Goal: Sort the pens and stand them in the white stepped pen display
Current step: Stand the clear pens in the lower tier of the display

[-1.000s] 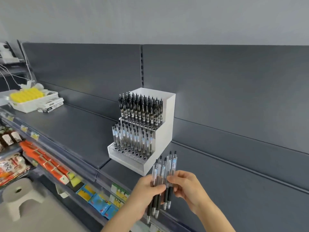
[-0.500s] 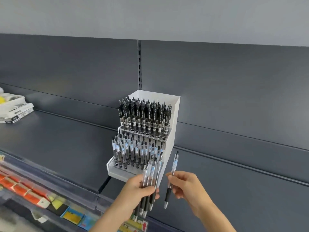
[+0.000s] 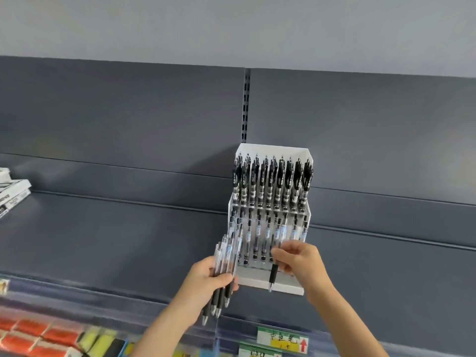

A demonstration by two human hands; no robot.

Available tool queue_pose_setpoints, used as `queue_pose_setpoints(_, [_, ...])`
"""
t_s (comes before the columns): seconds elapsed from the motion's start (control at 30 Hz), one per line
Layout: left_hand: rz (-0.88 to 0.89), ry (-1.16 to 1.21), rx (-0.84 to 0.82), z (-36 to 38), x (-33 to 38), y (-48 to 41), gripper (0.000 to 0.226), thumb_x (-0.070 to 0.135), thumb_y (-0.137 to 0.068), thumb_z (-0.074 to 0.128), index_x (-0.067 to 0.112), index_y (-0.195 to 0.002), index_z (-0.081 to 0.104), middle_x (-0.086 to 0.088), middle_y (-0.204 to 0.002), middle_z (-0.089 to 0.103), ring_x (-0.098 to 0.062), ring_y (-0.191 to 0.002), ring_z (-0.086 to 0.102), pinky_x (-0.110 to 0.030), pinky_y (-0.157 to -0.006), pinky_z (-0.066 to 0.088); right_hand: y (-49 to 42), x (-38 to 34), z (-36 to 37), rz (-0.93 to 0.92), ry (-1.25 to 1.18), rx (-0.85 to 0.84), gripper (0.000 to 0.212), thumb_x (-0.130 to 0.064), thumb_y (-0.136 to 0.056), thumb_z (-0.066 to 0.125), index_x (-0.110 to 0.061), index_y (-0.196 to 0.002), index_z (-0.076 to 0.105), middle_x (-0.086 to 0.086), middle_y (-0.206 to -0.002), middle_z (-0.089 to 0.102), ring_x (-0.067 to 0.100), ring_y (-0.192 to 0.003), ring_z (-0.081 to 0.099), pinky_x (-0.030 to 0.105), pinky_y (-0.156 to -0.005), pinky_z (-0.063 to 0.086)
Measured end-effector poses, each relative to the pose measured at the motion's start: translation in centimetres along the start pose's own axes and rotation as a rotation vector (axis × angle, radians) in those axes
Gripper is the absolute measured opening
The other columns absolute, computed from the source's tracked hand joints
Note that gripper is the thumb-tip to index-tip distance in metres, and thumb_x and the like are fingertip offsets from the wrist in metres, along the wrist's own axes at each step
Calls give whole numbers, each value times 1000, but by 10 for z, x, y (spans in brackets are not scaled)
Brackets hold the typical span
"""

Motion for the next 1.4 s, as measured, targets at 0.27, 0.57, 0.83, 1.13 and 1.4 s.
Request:
queue_pose_setpoints(0.27, [53,-46,-23,-35,1,-2,13,-7,-87,53,0,-93,63,-13,-75,71,-19,-71,68,-31,-75,52,-7,-25,25,-124,299,225,25,-18,-88,61,-2,-69,65,13,-66,68,18,-53,51,32,-55,47])
queue_pose_setpoints(0.57, [-1,40,-68,-40,-2,-5,14,-6,-88,53,1,-98,62,-14,-81,72,-20,-70,70,-27,-60,52,-12,-41,46,-176,687,234,23,-17,-95,48,-6,-75,52,3,-61,52,14,-52,45,23,-48,37])
queue_pose_setpoints(0.83, [36,11,-106,-39,2,-6,14,-7,-88,52,-5,-98,60,-14,-75,69,-16,-65,68,-21,-58,53,-21,-10,59,-47,793,150,22,-16,-96,49,2,-93,61,12,-83,66,19,-66,53,26,-60,45])
queue_pose_setpoints(1.13, [26,31,-112,-39,9,-5,13,-4,-88,54,-2,-99,61,-10,-73,70,-16,-65,67,-24,-58,51,-16,-4,53,-10,674,190,19,-19,-92,56,-1,-90,64,8,-80,66,17,-66,59,24,-64,48])
queue_pose_setpoints(1.4, [17,85,-133,-31,15,-6,13,-6,-87,55,0,-96,61,-12,-77,70,-21,-69,70,-27,-62,54,20,-49,67,-212,356,105,16,-21,-90,59,-17,-77,69,-11,-58,57,-3,-50,52,12,-55,40])
Point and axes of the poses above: each hand's wrist, its own y-axis away from the middle knuckle, its own z-axis out of the palm, x = y × z, the point moved 6 cm from there along -y, towards the middle knuckle
